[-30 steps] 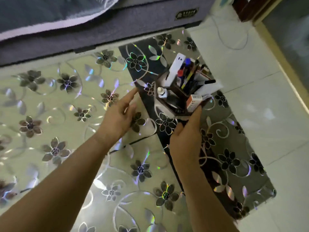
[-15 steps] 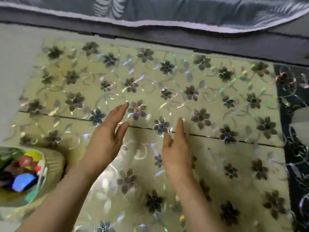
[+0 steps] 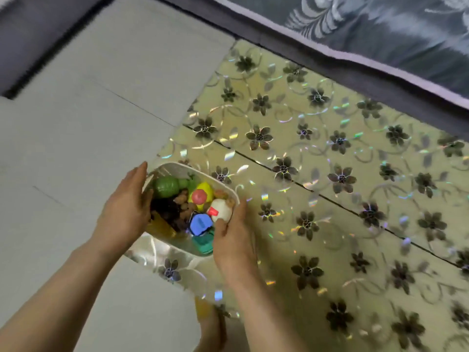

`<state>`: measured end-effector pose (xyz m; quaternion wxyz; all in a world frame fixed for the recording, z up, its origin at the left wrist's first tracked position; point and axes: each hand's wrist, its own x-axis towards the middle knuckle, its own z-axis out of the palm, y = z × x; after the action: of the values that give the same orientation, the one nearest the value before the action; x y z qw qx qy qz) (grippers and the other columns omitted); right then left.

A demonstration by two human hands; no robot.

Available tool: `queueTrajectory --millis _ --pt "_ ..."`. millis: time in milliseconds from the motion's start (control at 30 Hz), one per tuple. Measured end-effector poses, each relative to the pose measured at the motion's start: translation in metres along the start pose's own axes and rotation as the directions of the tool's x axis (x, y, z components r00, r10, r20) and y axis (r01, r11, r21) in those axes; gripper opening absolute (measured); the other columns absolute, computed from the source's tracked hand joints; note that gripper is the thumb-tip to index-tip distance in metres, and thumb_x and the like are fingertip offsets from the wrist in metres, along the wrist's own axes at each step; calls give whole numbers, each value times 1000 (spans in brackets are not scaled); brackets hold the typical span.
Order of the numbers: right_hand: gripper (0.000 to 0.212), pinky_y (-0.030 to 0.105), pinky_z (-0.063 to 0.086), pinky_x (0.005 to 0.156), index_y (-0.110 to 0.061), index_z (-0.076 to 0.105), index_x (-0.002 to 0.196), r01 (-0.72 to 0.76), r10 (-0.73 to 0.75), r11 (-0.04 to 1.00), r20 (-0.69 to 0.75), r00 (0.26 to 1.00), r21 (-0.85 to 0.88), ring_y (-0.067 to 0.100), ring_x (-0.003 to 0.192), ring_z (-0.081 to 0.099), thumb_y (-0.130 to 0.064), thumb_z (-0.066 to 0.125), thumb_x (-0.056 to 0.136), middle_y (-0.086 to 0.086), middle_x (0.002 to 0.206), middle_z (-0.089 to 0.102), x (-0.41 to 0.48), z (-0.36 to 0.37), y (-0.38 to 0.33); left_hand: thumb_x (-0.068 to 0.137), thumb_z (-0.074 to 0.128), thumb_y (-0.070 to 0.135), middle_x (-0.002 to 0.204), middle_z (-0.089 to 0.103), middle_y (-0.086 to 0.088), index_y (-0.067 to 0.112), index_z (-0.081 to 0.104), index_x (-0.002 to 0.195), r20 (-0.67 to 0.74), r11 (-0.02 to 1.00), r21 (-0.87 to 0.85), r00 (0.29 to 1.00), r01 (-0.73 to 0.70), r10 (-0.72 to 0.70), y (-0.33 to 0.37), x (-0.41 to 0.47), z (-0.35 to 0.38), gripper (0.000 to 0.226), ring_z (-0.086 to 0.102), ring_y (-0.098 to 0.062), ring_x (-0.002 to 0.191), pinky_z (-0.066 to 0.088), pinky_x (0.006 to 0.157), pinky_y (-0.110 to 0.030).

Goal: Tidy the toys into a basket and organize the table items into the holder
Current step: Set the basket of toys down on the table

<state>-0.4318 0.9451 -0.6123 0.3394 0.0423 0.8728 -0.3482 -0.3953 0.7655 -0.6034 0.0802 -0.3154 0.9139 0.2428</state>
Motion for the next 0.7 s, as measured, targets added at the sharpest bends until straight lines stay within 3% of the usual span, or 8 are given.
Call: queueTrajectory --millis 100,233,333,433,567,700 --pt "76 32 42 85 -27 -4 152 -73 72 996 -41 997 -43 31 114 55 -9 43 95 13 132 55 -2 13 0 93 42 7 140 49 -16 21 21 149 88 998 44 995 47 -50 -18 6 7 61 51 -41 118 42 93 -43" --pt "80 34 44 88 -29 2 152 -95 95 995 -45 995 -16 30 116 55 3 42 90 12 129 56 -3 15 -4 79 46 -5 118 63 -20 29 27 143 75 996 25 994 82 -84 -22 8 10 75 58 -45 99 43 78 -40" --pt "78 31 42 86 -26 10 151 -82 82 997 -72 994 4 29 118 52 5 43 88 11 132 54 -4 3 3 77 48 -5 118 64 -15 32 33 138 58 999 12 997 50 -50 -16 4 14 72 59 -44 95 46 77 -41" --pt "74 25 36 71 -30 10 150 -84 84 996 -57 995 1 27 112 56 0 43 91 7 126 58 -6 -21 18 79 45 -8 119 63 -16 26 36 138 30 1000 9 1000 -11 10 8 -2 19 69 58 -45 96 46 78 -43" --pt "76 26 40 77 -32 12 149 -135 147 984 -103 984 115 28 110 57 3 41 89 9 124 59 -12 -62 54 84 46 -6 114 64 -22 23 38 138 55 994 2 992 -110 110 65 -8 40 62 60 -45 93 41 69 -36" --pt "75 27 44 78 -35 11 148 -173 208 964 -167 964 203 26 107 59 2 40 89 3 125 60 -17 -113 106 87 47 -4 117 62 -24 21 39 139 102 977 17 972 -215 212 142 -23 68 58 59 -44 99 37 71 -35"
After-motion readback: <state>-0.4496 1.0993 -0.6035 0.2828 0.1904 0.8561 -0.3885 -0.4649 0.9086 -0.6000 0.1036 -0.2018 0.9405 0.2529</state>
